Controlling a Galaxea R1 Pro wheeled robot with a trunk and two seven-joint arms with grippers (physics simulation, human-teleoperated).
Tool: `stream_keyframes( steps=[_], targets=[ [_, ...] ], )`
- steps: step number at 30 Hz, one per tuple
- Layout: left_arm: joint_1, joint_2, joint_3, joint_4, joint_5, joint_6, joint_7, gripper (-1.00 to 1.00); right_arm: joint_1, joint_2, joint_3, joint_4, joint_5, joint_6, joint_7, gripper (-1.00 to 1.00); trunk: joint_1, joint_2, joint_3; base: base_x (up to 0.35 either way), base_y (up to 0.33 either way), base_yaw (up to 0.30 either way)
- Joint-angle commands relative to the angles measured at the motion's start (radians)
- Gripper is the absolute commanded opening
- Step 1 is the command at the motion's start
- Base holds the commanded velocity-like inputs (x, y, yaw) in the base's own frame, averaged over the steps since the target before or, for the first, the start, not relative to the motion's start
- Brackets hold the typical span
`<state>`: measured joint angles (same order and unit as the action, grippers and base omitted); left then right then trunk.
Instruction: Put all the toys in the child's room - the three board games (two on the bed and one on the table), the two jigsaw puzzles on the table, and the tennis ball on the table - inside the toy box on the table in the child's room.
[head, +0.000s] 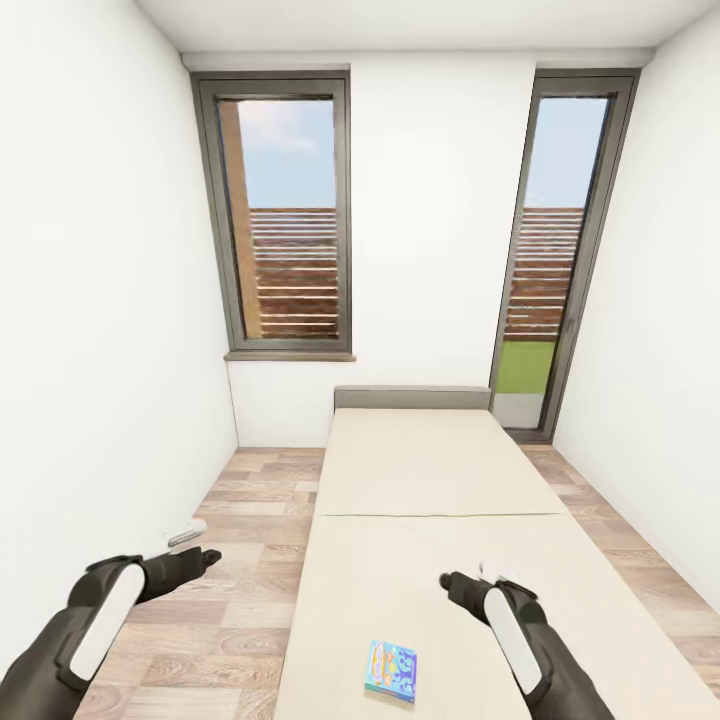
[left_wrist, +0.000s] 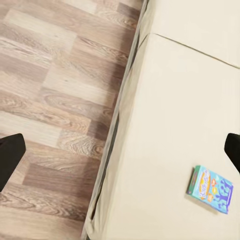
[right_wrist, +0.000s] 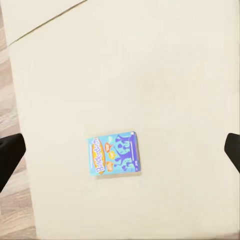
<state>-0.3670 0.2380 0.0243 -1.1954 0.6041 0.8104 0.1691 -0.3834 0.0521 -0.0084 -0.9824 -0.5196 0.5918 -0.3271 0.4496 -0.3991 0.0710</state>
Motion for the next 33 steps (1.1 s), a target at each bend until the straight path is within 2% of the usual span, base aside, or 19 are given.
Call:
stream_keyframes(
  steps=[1, 5, 11, 33],
  targets=[
    [0.0, -0.001, 0.0, 0.003, 0.008, -0.003, 0.01, 1.0, -0.007, 0.006, 0.011, 0.013, -0.01, -0.007, -0.024, 1.0, 0.0, -0.001, -0.001, 0.0, 0.0, 0.0],
    [-0.001, -0.004, -0.001, 0.015, -0.005, -0.022, 0.012, 1.0, -0.034, 0.033, 0.049, 0.075, -0.01, -0.049, -0.069, 1.0, 0.0, -0.001, -0.001, 0.0, 0.0, 0.0],
    [-0.001, -0.005, -0.002, 0.02, -0.01, -0.029, 0.009, 1.0, -0.05, 0.051, 0.068, 0.116, -0.01, -0.071, -0.087, 1.0, 0.0, -0.001, -0.001, 0.0, 0.0, 0.0],
    [-0.001, -0.003, -0.001, 0.022, -0.012, -0.033, 0.007, 1.0, -0.054, 0.046, 0.073, 0.12, -0.012, -0.077, -0.082, 1.0, 0.0, -0.001, -0.001, 0.029, 0.118, 0.0]
  ],
)
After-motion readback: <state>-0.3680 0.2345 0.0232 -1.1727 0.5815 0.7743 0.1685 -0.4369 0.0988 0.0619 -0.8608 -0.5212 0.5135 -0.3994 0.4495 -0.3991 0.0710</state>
